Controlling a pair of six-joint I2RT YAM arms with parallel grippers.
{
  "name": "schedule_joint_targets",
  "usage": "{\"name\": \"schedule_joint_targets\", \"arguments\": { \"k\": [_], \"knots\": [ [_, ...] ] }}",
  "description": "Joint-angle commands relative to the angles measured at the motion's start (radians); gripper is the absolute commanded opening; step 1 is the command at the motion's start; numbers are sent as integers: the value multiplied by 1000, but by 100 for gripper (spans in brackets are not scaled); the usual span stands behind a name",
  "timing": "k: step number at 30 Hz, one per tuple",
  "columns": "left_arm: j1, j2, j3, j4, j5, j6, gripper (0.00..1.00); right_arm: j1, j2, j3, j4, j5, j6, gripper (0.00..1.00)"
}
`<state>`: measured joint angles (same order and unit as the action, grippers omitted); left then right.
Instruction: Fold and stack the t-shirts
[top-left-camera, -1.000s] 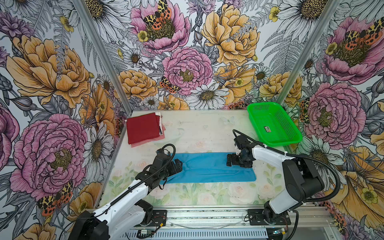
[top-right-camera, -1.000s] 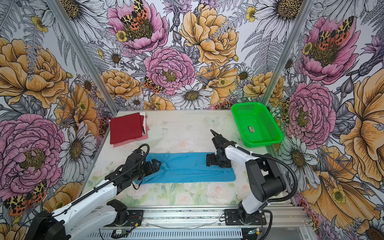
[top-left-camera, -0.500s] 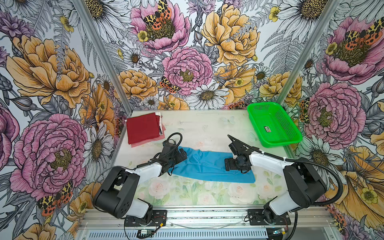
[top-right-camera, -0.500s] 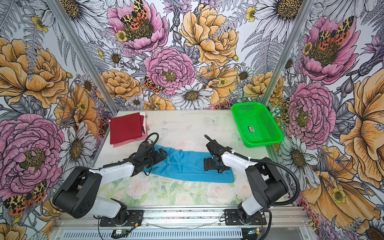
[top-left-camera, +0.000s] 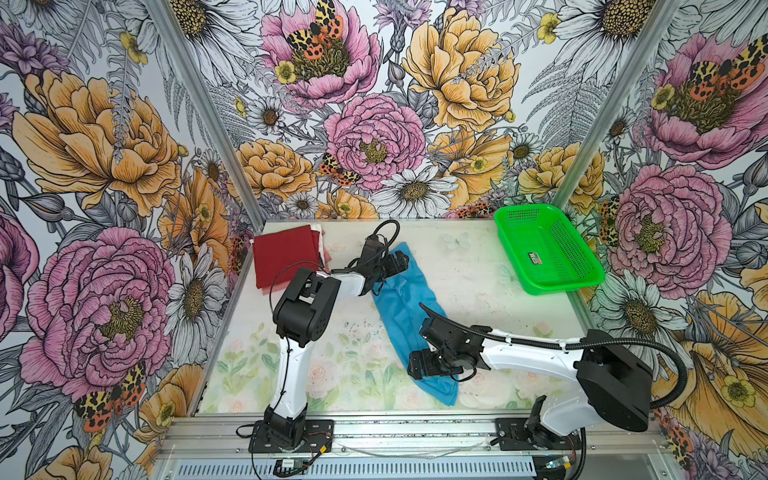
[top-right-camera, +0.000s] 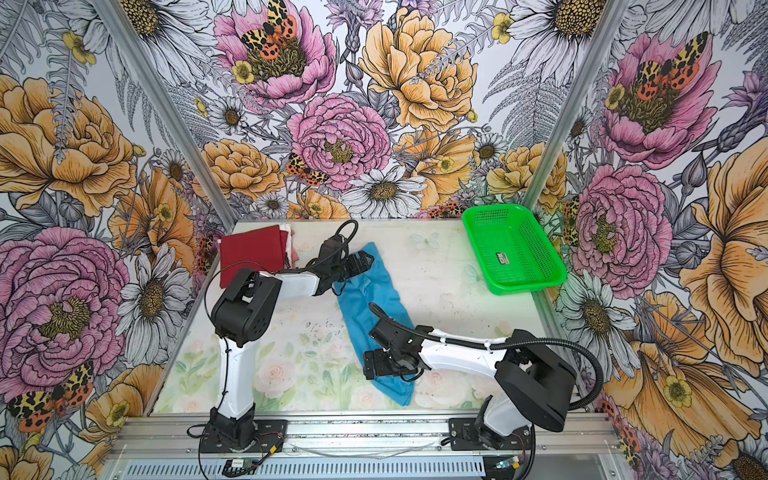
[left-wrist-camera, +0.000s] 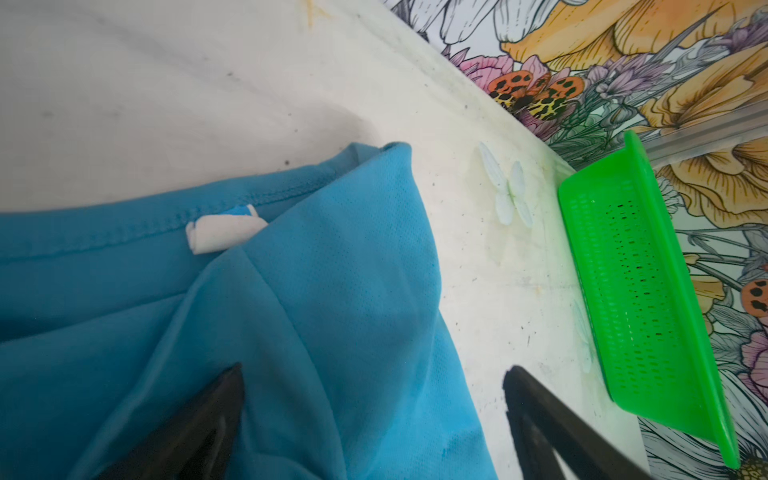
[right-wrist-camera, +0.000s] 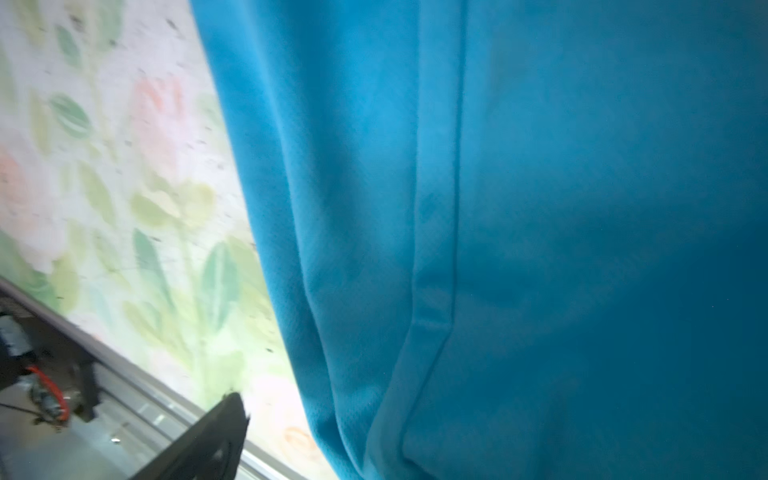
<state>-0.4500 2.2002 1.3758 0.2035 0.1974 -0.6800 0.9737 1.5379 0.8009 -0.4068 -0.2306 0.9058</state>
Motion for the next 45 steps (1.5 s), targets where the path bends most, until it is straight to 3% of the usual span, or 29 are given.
{"name": "schedule_joint_targets", "arguments": {
  "k": [1,5,7,12,18,21,24,28,30,35,39,42,45],
  "knots": [
    [-26,112,91,-159,80,31,99,13,158,52,275,-162,104,99],
    [-32,196,235,-205,124,47,99,14,304,143,402,-208,147,99],
    [-27,214,272,-205,137,54,99,10,294,135,430,-196,171,99],
    [11,181,334,-204,226,92,99,-7,66,38,319,-75,136,99],
    [71,15,291,-216,299,130,99,-36,-168,-19,110,13,97,100],
    [100,-101,199,-262,321,138,99,-64,-240,-42,67,35,80,99],
    [113,-239,99,-443,274,195,99,-115,-255,-53,36,34,37,99],
    [109,-485,-178,-493,185,178,99,-154,-203,-23,-28,43,-58,96],
    [93,-613,-344,-496,136,148,99,-171,-159,-11,-45,35,-111,90],
    [-19,-889,-649,-561,52,76,97,-175,-112,-8,-72,50,-219,68],
    [-168,-1087,-781,-644,-24,-39,83,-175,-65,-6,-67,28,-283,47],
    [-242,-1205,-816,-730,-85,-100,81,-204,-22,15,-64,22,-318,44],
    [-248,-1284,-836,-786,-111,-122,81,-205,25,41,-54,10,-342,44]
  ]
}}
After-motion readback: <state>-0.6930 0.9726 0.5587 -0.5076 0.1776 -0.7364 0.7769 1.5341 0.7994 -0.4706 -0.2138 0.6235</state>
